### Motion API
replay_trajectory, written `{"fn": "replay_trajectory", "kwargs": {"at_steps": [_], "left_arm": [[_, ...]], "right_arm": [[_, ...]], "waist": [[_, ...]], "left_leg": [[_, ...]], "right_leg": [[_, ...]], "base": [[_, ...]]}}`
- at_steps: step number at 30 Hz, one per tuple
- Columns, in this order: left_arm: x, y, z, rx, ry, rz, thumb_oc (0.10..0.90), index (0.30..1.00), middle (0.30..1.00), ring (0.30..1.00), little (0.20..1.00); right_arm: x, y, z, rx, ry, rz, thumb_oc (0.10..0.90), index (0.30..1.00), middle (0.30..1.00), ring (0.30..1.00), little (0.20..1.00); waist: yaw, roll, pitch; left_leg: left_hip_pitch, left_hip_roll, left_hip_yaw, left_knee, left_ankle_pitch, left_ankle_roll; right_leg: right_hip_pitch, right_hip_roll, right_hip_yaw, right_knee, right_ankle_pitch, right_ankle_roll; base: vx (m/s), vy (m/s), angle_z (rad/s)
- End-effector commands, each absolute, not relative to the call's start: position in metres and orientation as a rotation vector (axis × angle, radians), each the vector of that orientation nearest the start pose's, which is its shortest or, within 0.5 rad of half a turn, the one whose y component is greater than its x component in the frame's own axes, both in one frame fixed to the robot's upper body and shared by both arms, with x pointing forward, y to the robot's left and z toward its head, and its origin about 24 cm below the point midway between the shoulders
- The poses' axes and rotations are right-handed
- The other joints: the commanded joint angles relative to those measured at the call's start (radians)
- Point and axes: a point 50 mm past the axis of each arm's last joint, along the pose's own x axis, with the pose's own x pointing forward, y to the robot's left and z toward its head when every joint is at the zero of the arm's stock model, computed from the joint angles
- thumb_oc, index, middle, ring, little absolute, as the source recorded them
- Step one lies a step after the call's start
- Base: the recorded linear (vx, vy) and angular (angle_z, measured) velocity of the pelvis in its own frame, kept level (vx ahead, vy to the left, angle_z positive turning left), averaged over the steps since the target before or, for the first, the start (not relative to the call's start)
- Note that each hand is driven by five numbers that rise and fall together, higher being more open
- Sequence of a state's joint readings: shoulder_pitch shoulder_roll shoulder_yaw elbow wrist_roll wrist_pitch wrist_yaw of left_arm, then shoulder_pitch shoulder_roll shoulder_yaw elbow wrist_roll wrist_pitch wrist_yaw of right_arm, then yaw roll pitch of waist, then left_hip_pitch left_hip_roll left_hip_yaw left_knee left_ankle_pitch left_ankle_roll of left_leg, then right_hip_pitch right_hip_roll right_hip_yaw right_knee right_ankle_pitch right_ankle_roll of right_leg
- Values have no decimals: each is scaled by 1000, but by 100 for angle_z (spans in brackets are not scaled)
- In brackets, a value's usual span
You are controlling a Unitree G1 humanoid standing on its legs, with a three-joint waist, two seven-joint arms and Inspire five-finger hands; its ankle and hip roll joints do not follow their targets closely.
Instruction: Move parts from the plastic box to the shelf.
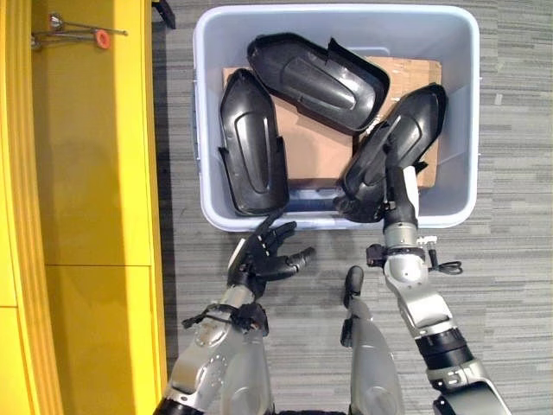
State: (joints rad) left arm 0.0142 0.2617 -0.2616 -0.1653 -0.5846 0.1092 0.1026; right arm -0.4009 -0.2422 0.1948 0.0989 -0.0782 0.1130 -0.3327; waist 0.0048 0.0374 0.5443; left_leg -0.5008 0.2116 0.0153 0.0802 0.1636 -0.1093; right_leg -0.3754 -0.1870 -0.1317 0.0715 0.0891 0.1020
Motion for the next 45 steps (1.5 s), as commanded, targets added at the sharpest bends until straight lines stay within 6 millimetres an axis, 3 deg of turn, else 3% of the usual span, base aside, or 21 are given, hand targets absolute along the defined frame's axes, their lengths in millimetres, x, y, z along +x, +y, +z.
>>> {"fn": "replay_trajectory", "kwargs": {"at_steps": [1, 14, 22, 29, 37, 43, 44, 45], "left_arm": [[233, 129, 69, -354, 28, -239, 900, 1000, 1000, 1000, 1000], [235, 127, 71, -365, 12, -243, 900, 1000, 1000, 1000, 1000], [234, 121, 73, -361, 10, -264, 900, 1000, 1000, 1000, 1000], [233, 116, 74, -377, 2, -275, 900, 1000, 1000, 1000, 1000], [232, 108, 75, -405, -8, -289, 900, 1000, 1000, 1000, 1000], [231, 97, 78, -442, -13, -332, 900, 1000, 1000, 1000, 1000], [231, 94, 78, -447, -10, -342, 900, 1000, 1000, 1000, 1000], [230, 91, 77, -460, -6, -354, 900, 1000, 1000, 1000, 1000]], "right_arm": [[320, -136, 164, -359, -469, -103, 900, 1000, 1000, 1000, 1000], [335, -141, 149, -372, -389, -162, 900, 1000, 1000, 1000, 1000], [345, -154, 160, -414, -424, -305, 900, 1000, 1000, 1000, 1000], [356, -156, 155, -514, -401, -347, 900, 1000, 1000, 1000, 1000], [375, -154, 133, -612, -287, -388, 900, 1000, 1000, 1000, 1000], [387, -165, 104, -691, -108, -445, 900, 1000, 1000, 1000, 1000], [386, -170, 94, -716, -58, -448, 875, 964, 964, 964, 964], [383, -179, 79, -737, 20, -465, 400, 300, 300, 300, 300]], "waist": [[6, 17, -24], [19, 26, -24], [32, 44, -24], [44, 61, -24], [67, 93, -24], [101, 130, -24], [106, 136, -24], [117, 149, -24]], "left_leg": [[94, 102, -2, 24, -71, -10], [67, 102, 0, 16, -58, -10], [37, 100, -7, 22, -59, -8], [16, 100, -12, 28, -63, -8], [-19, 101, -20, 31, -64, -7], [-38, 102, -27, 31, -64, -5], [-43, 102, -28, 32, -63, -4], [-44, 104, -27, 33, -65, -3]], "right_leg": [[16, -95, -2, 36, 31, -57], [-9, -96, -2, 28, 44, -61], [-28, -96, -2, 28, 41, -65], [-42, -95, -2, 28, 39, -66], [-67, -95, -3, 32, 41, -67], [-74, -95, -5, 32, 40, -67], [-79, -97, -6, 34, 40, -68], [-80, -98, -6, 37, 37, -69]], "base": [[0, 0, 0], [-8, 2, 0], [0, 0, 0], [3, 7, 4], [0, 0, 0], [0, 0, 0], [-18, 32, 0], [0, 0, 0]]}}
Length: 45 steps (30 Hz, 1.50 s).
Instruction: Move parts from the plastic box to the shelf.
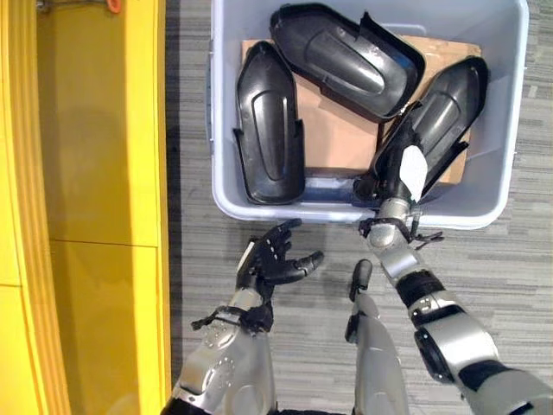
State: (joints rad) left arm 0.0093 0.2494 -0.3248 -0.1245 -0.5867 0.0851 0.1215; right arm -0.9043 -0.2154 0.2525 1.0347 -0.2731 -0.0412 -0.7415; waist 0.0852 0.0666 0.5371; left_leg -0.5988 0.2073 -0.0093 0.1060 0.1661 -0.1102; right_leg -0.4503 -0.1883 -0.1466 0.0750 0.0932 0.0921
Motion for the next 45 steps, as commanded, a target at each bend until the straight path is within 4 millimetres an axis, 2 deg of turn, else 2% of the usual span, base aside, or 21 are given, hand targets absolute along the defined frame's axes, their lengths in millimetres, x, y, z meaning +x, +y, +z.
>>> {"fn": "replay_trajectory", "kwargs": {"at_steps": [1, 2, 7, 17, 21, 28, 29, 31, 32, 33, 34, 37, 45], "left_arm": [[229, 90, 76, -465, -1, -356, 900, 1000, 1000, 1000, 1000], [230, 90, 77, -472, -9, -354, 900, 1000, 1000, 1000, 1000], [233, 89, 79, -481, -24, -351, 900, 1000, 1000, 1000, 1000], [237, 88, 83, -465, -44, -343, 900, 1000, 1000, 1000, 1000], [240, 90, 85, -455, -58, -329, 900, 1000, 1000, 1000, 1000], [246, 95, 88, -438, -71, -315, 900, 1000, 1000, 1000, 1000], [250, 97, 93, -429, -89, -313, 900, 1000, 1000, 1000, 1000], [251, 99, 92, -419, -88, -310, 900, 1000, 1000, 1000, 1000], [248, 100, 88, -412, -70, -303, 900, 1000, 1000, 1000, 1000], [249, 102, 87, -406, -70, -293, 900, 1000, 1000, 1000, 1000], [249, 102, 87, -406, -70, -293, 900, 1000, 1000, 1000, 1000], [254, 111, 90, -378, -86, -259, 900, 1000, 1000, 1000, 1000], [260, 118, 90, -387, -89, -230, 900, 1000, 1000, 1000, 1000]], "right_arm": [[380, -184, 70, -768, 62, -461, 400, 300, 300, 300, 300], [376, -195, 63, -815, 102, -484, 400, 300, 300, 300, 300], [364, -213, 49, -901, 131, -505, 400, 300, 300, 300, 300], [364, -212, 54, -1039, 36, -467, 400, 300, 300, 300, 300], [366, -213, 63, -1099, -35, -465, 400, 300, 300, 300, 300], [373, -224, 96, -1219, -219, -485, 400, 300, 300, 300, 300], [377, -226, 111, -1228, -274, -500, 400, 300, 300, 300, 300], [378, -228, 123, -1227, -334, -508, 400, 300, 300, 300, 300], [375, -229, 122, -1230, -350, -502, 400, 300, 300, 300, 300], [376, -230, 132, -1235, -399, -510, 400, 300, 300, 300, 300], [376, -230, 132, -1235, -399, -510, 400, 300, 300, 300, 300], [375, -227, 165, -1218, -537, -516, 400, 300, 300, 300, 300], [364, -223, 202, -1240, -721, -483, 400, 300, 300, 300, 300]], "waist": [[40, 125, -17], [46, 132, -17], [44, 133, -17], [25, 115, -17], [21, 113, -17], [19, 107, -17], [15, 104, -17], [11, 99, -17], [10, 97, -17], [6, 93, -17], [6, 93, -17], [-9, 73, -17], [-29, 59, -17]], "left_leg": [[54, 109, -2, 7, -67, -3], [52, 110, -2, 6, -64, -3], [58, 112, 5, 5, -61, -6], [94, 108, 19, -1, -61, -6], [117, 103, 26, -3, -57, -4], [178, 102, 41, -15, -51, 0], [160, 99, 38, -16, -35, 2], [180, 97, 42, -20, -36, 4], [219, 99, 48, -25, -48, 2], [229, 98, 50, -28, -48, 2], [229, 98, 50, -28, -48, 2], [263, 94, 55, -33, -39, 2], [387, 82, 67, -67, -22, 4]], "right_leg": [[-5, -98, 7, 35, 33, -59], [-7, -101, 7, 36, 33, -60], [-10, -109, 12, 43, 30, -62], [6, -113, 13, 55, 23, -63], [21, -117, 14, 62, 20, -62], [68, -122, 5, 69, 12, -59], [50, -121, 7, 68, 25, -61], [65, -122, 9, 69, 23, -60], [98, -122, 9, 72, 8, -58], [106, -123, 10, 74, 7, -58], [106, -123, 10, 74, 7, -58], [130, -124, 11, 80, 10, -57], [248, -120, 5, 53, 13, -53]], "base": [[-9, 33, 2], [0, 0, 0], [0, 7, 0], [0, 3, 0], [0, 0, 0], [-7, 3, 1], [-38, 1, 0], [-4, -2, 1], [33, -2, 3], [37, 0, 4], [-13, 0, 5], [-3, -2, -3], [-13, -3, 0]]}}
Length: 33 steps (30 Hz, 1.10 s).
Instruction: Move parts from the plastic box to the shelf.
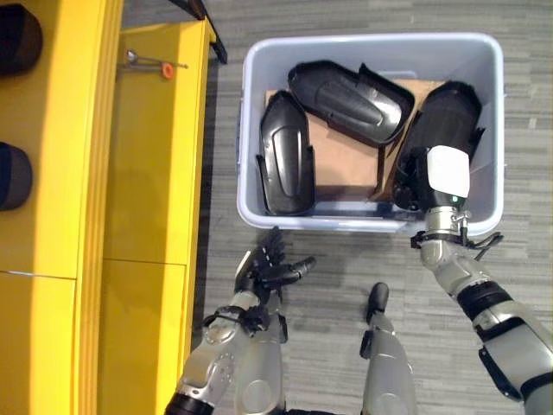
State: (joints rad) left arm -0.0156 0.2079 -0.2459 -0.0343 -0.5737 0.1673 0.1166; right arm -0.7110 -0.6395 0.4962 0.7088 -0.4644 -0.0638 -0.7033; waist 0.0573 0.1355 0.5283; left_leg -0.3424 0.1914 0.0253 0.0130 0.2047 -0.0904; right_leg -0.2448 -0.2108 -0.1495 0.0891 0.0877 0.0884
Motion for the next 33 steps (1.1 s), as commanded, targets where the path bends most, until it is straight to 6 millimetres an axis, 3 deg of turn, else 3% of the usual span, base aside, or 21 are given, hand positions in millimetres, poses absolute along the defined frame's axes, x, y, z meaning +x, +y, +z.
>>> {"fn": "replay_trajectory", "kwargs": {"at_steps": [1, 7, 8, 17, 26, 33], "left_arm": [[261, 119, 91, -389, -89, -226, 900, 1000, 1000, 1000, 1000], [263, 123, 88, -392, -78, -217, 900, 1000, 1000, 1000, 1000], [263, 127, 86, -390, -67, -206, 900, 1000, 1000, 1000, 1000], [263, 132, 80, -385, -42, -195, 900, 1000, 1000, 1000, 1000], [260, 140, 67, -380, 7, -165, 900, 1000, 1000, 1000, 1000], [253, 148, 54, -396, 46, -110, 900, 1000, 1000, 1000, 1000]], "right_arm": [[362, -223, 205, -1236, -731, -487, 400, 300, 300, 300, 300], [353, -226, 222, -1208, -794, -492, 400, 300, 300, 300, 300], [349, -226, 229, -1216, -824, -487, 400, 300, 300, 300, 300], [341, -218, 243, -1199, -897, -475, 400, 300, 300, 300, 300], [326, -204, 237, -1105, -926, -412, 400, 300, 300, 300, 300], [323, -193, 235, -1094, -930, -333, 400, 300, 300, 300, 300]], "waist": [[-3, -11, -8], [-18, -18, -8], [-24, -22, -8], [-34, -24, -8], [-39, -30, -142], [-46, -26, -209]], "left_leg": [[147, 97, 34, 21, -61, -15], [257, 87, 44, -28, -45, -6], [318, 84, 51, -54, -46, -1], [456, 77, 66, -98, -45, 12], [502, 80, 71, -69, -41, 29], [508, 97, 58, -43, -36, 45]], "right_leg": [[59, -97, 8, 36, 17, -49], [168, -84, 1, -10, 21, -49], [231, -75, -1, -34, 18, -49], [364, -62, 4, -86, 25, -51], [392, -48, 26, -66, 18, -46], [398, -19, 58, -16, 7, -39]], "base": [[0, 0, 0], [-11, -19, -3], [-46, -50, -3], [-20, -38, -2], [16, -49, -8], [5, -79, -8]]}}
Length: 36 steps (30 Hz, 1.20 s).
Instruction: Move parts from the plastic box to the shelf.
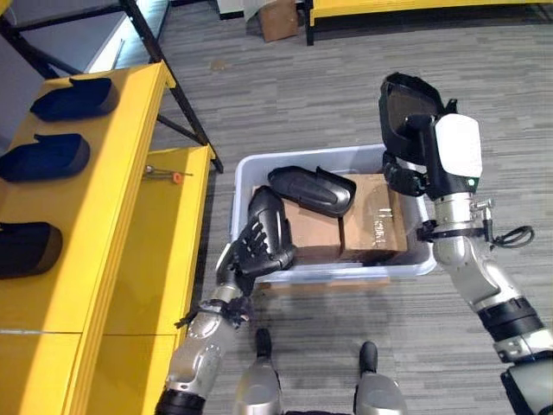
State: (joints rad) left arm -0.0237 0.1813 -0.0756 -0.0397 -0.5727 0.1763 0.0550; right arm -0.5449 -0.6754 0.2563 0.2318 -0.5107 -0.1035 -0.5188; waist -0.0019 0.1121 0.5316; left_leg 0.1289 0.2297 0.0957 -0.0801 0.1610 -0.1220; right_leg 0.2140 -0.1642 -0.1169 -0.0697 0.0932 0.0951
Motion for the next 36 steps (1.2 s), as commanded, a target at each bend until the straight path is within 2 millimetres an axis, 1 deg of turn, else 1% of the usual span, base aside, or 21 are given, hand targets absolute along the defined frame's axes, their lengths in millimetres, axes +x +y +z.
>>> {"fn": "replay_trajectory", "kwargs": {"at_steps": [1, 4, 7, 8, 11, 12, 13, 14, 15, 17, 18, 19, 20, 21, 22, 24, 26, 27, 30, 31, 36], "left_arm": [[252, 150, 52, -400, 50, -100, 900, 1000, 1000, 1000, 1000], [248, 155, 46, -416, 61, -48, 900, 1000, 1000, 1000, 1000], [247, 160, 45, -432, 53, -12, 900, 1000, 1000, 1000, 1000], [244, 164, 46, -451, 42, 29, 900, 1000, 1000, 1000, 1000], [244, 168, 46, -448, 34, 65, 900, 1000, 1000, 1000, 1000], [244, 169, 46, -448, 34, 66, 900, 1000, 1000, 1000, 1000], [247, 167, 44, -440, 40, 67, 900, 1000, 1000, 1000, 1000], [248, 167, 44, -439, 44, 63, 900, 1000, 1000, 1000, 1000], [249, 165, 43, -445, 46, 54, 900, 1000, 1000, 1000, 1000], [250, 161, 44, -444, 44, 35, 900, 1000, 1000, 1000, 1000], [251, 158, 46, -432, 39, 14, 900, 1000, 1000, 1000, 1000], [252, 156, 46, -429, 40, 5, 900, 1000, 1000, 1000, 1000], [252, 153, 47, -430, 38, -7, 900, 1000, 1000, 1000, 1000], [254, 152, 47, -430, 36, -13, 900, 1000, 1000, 1000, 1000], [254, 149, 49, -436, 31, -24, 900, 1000, 1000, 1000, 1000], [255, 147, 49, -430, 29, -35, 900, 1000, 1000, 1000, 1000], [256, 149, 49, -422, 28, -33, 900, 1000, 1000, 1000, 1000], [255, 152, 50, -414, 24, -26, 900, 1000, 1000, 1000, 1000], [251, 158, 49, -399, 26, -15, 900, 1000, 1000, 1000, 1000], [250, 162, 48, -393, 31, 4, 900, 1000, 1000, 1000, 1000], [244, 173, 47, -400, 17, 69, 900, 1000, 1000, 1000, 1000]], "right_arm": [[323, -192, 235, -1095, -925, -322, 400, 300, 300, 300, 300], [328, -177, 233, -1077, -907, -220, 400, 300, 300, 300, 300], [333, -167, 236, -1081, -904, -175, 400, 300, 300, 300, 300], [334, -159, 237, -1065, -897, -133, 400, 300, 300, 300, 300], [335, -150, 240, -1055, -910, -100, 400, 300, 300, 300, 300], [335, -149, 241, -1055, -911, -100, 400, 300, 300, 300, 300], [334, -152, 240, -1060, -908, -116, 400, 300, 300, 300, 300], [331, -158, 238, -1064, -900, -139, 400, 300, 300, 300, 300], [329, -164, 235, -1071, -885, -149, 400, 300, 300, 300, 300], [323, -176, 229, -1061, -854, -181, 400, 300, 300, 300, 300], [317, -189, 226, -1064, -835, -225, 400, 300, 300, 300, 300], [315, -194, 223, -1057, -821, -250, 400, 300, 300, 300, 300], [315, -197, 222, -1057, -816, -268, 400, 300, 300, 300, 300], [313, -201, 223, -1053, -813, -299, 400, 300, 300, 300, 300], [310, -209, 222, -1049, -798, -333, 400, 300, 300, 300, 300], [309, -210, 222, -1045, -789, -343, 400, 300, 300, 300, 300], [309, -206, 223, -1027, -803, -346, 400, 300, 300, 300, 300], [309, -200, 230, -991, -840, -351, 400, 300, 300, 300, 300], [307, -191, 238, -971, -894, -339, 400, 300, 300, 300, 300], [309, -178, 243, -949, -935, -310, 400, 300, 300, 300, 300], [311, -145, 257, -916, -1046, -233, 400, 300, 300, 300, 300]], "waist": [[13, -2, -219], [14, -4, -235], [20, -8, -228], [30, -19, -212], [39, -43, -178], [37, -44, -178], [35, -89, -159], [29, -109, -152], [23, -117, -148], [1, -109, -151], [-26, -93, -170], [-40, -85, -184], [-57, -67, -198], [-76, -45, -207], [-85, -30, -217], [-84, -3, -230], [-76, 2, -229], [-58, 6, -226], [-35, 2, -225], [-13, -4, -221], [52, -21, -221]], "left_leg": [[35, 62, -13, 56, 7, 79], [23, 83, -16, 111, 8, 87], [12, 87, -23, 143, 1, 90], [-2, 104, -18, 145, 0, 95], [-43, 127, 16, 95, 0, 95], [-43, 126, 15, 93, 2, 96], [-102, 119, 117, 120, -16, 78], [-93, 118, 149, 159, -19, 70], [-75, 121, 163, 189, -13, 58], [11, 117, 171, 240, -14, 40], [82, 119, 154, 293, -14, 35], [114, 122, 149, 292, -13, 35], [153, 113, 150, 257, -12, 32], [169, 110, 188, 158, -25, 29], [188, 106, 212, 99, -7, 23], [221, 81, 201, 13, -14, 27], [220, 74, 204, -6, -19, 28], [197, 62, 193, -7, -22, 28], [183, 45, 200, -7, -24, 24], [166, 24, 191, -7, -36, 25], [129, -22, 176, -7, -77, 26]], "right_leg": [[-62, -61, 29, 152, -1, -45], [-59, -34, 26, 185, -4, -32], [-58, -25, 18, 188, 0, -24], [-58, -9, 17, 186, 0, -15], [-49, 5, 13, 154, -5, -15], [-49, 5, 11, 152, -4, -15], [-42, -5, -17, 129, 12, -27], [-51, -15, -45, 122, 25, -32], [-59, -22, -62, 118, 27, -35], [-80, -31, -94, 122, 31, -37], [-95, -50, -132, 139, 35, -36], [-104, -65, -146, 155, 35, -35], [-119, -75, -153, 170, 38, -28], [-119, -86, -166, 175, 32, -18], [-120, -101, -176, 181, 46, -15], [-123, -120, -178, 184, 37, -21], [-125, -123, -170, 180, 34, -25], [-125, -126, -169, 166, 36, -29], [-115, -141, -174, 143, 36, -34], [-101, -158, -185, 126, 36, -35], [-85, -188, -193, 93, 32, -36]], "base": [[1, -143, 3], [-14, -172, 4], [-44, -173, 0], [-85, -198, -10], [-139, -198, 18], [-181, -232, 30], [-162, -218, 59], [-197, -238, 147], [-124, -72, 188], [-116, 20, 125], [-88, 99, 72], [-66, 169, 109], [-20, 250, 117], [12, 303, 124], [59, 318, 130], [36, 298, 108], [-22, 176, 8], [-36, 174, -19], [-22, 157, -10], [-34, 177, -3], [-40, 178, 3]]}}
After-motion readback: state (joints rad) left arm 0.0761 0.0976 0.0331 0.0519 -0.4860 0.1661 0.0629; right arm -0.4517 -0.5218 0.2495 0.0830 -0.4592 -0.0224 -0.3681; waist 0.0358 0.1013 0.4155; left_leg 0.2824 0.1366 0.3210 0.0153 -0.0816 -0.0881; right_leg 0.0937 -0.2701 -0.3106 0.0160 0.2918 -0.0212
